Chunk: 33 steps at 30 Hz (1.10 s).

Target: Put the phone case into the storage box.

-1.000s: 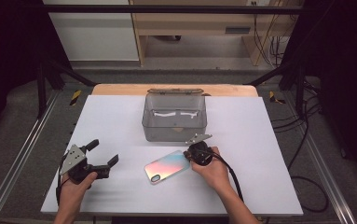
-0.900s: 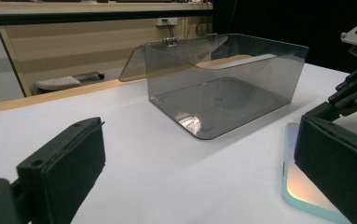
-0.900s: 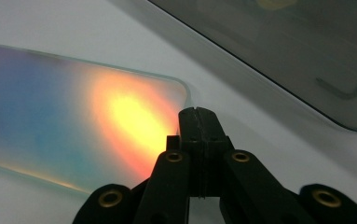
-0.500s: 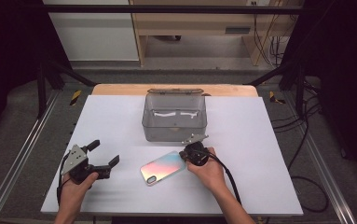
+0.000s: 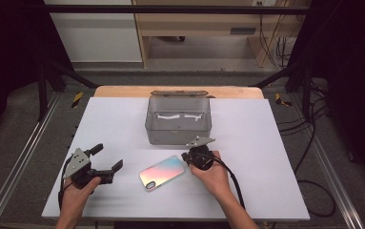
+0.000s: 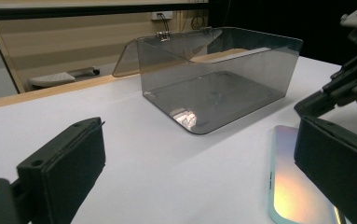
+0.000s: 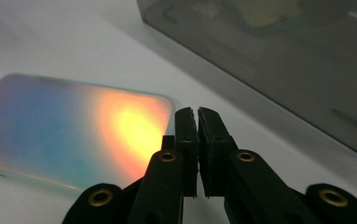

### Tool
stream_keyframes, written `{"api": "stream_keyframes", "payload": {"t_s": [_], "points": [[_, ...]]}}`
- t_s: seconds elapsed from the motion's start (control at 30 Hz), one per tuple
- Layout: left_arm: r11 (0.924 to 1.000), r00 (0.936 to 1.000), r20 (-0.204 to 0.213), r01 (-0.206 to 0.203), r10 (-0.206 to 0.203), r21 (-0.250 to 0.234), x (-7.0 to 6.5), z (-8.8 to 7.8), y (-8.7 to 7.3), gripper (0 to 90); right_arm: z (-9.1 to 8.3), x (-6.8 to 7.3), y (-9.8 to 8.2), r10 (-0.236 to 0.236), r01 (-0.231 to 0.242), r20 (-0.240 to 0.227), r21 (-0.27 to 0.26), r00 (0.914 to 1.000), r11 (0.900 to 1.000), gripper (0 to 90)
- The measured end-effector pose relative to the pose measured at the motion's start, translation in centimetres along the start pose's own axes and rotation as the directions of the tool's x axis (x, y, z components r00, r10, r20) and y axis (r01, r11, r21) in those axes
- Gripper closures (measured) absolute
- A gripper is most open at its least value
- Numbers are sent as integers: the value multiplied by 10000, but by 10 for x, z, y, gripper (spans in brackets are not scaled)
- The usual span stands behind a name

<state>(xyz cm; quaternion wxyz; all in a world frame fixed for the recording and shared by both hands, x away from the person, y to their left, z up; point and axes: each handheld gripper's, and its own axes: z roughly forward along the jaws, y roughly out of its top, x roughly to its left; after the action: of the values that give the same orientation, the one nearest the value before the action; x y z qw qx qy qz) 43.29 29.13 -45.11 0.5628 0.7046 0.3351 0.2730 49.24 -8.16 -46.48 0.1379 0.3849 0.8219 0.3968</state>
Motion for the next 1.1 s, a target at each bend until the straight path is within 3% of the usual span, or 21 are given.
{"api": "stream_keyframes", "payload": {"t_s": [0.2,0.47,0.57,0.7,0.83,0.9,0.93,1.03,1.1], "points": [[9998,9999,154,-32,29,181,-3,2,0,20,-30,-10,-13,371,-354,130,-1123,9992,9930,722],[9991,9993,354,-92,78,409,-9,5,1,19,-69,-27,-37,753,-637,489,-2060,9960,9765,542],[9986,9985,543,-70,42,525,-13,6,1,20,-84,-32,-46,896,-745,523,-2413,9946,9676,433],[9965,9954,941,-230,154,798,-21,10,3,22,-100,-36,-60,738,-498,860,-2532,9936,9661,211],[9898,9888,1454,-526,331,1325,-34,18,7,26,-111,-40,-71,941,-563,1137,-2988,9890,9527,74],[9876,9861,1612,-629,394,1436,-37,20,8,25,-112,-41,-72,906,-530,1112,-3030,9897,9515,66],[9807,9819,1812,-870,548,1753,-44,26,11,27,-112,-42,-73,861,-486,1155,-2952,9896,9542,72],[9668,9748,2187,-958,431,2368,-53,36,11,33,-112,-45,-75,703,-382,971,-2993,9928,9534,72],[9513,9723,2264,-1222,575,2831,-60,44,8,34,-111,-45,-76,685,-369,989,-2917,9927,9558,74]]}}
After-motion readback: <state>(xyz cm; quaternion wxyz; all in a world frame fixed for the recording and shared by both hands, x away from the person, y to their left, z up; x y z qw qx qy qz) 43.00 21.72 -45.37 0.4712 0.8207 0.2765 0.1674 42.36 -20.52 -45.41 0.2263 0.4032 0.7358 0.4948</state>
